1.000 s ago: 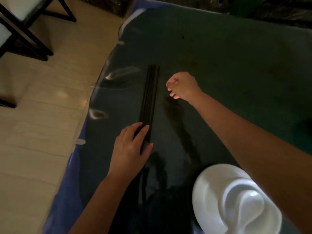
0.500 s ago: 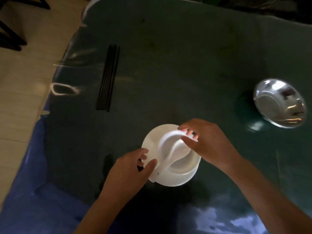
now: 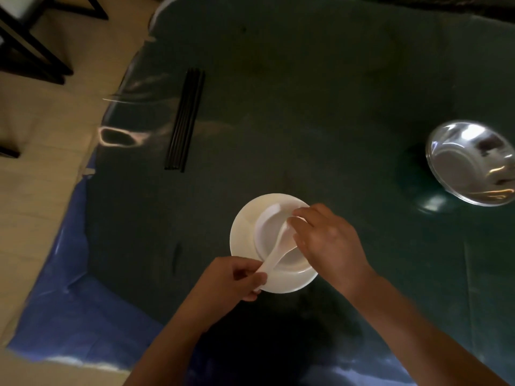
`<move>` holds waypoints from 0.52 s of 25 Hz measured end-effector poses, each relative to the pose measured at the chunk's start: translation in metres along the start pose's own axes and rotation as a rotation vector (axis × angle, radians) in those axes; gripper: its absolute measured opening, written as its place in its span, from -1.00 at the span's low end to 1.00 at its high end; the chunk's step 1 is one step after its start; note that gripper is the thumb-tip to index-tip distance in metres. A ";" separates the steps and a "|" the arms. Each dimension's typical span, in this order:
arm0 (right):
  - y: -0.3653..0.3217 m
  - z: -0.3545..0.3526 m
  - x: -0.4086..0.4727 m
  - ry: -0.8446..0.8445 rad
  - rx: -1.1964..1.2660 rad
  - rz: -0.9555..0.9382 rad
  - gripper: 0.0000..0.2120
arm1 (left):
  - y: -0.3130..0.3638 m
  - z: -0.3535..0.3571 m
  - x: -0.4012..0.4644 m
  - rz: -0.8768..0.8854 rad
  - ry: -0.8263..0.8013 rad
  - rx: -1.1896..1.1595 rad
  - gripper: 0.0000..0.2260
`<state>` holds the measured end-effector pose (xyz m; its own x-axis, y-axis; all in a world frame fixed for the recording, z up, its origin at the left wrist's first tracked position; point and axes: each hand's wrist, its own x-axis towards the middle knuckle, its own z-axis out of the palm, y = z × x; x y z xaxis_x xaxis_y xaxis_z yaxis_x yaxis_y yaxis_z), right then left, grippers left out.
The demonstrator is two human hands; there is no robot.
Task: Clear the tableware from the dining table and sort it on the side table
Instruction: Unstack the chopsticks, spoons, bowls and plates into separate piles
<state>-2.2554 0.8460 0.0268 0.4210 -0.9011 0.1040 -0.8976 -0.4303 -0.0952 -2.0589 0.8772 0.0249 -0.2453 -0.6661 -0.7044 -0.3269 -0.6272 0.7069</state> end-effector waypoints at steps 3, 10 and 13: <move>0.001 -0.002 -0.001 0.097 0.145 0.118 -0.69 | -0.001 0.002 -0.008 0.000 0.053 -0.178 -0.78; 0.022 -0.017 0.077 -0.053 1.081 0.668 -0.84 | 0.028 -0.013 0.000 0.158 0.202 -0.406 -0.76; 0.032 -0.010 0.144 -0.092 1.057 0.648 -0.83 | 0.054 -0.033 0.035 0.204 0.290 -0.411 -0.85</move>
<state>-2.2247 0.7033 0.0490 -0.0140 -0.9455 -0.3253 -0.4161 0.3014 -0.8579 -2.0546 0.8065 0.0409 0.0142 -0.8382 -0.5452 0.0996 -0.5413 0.8349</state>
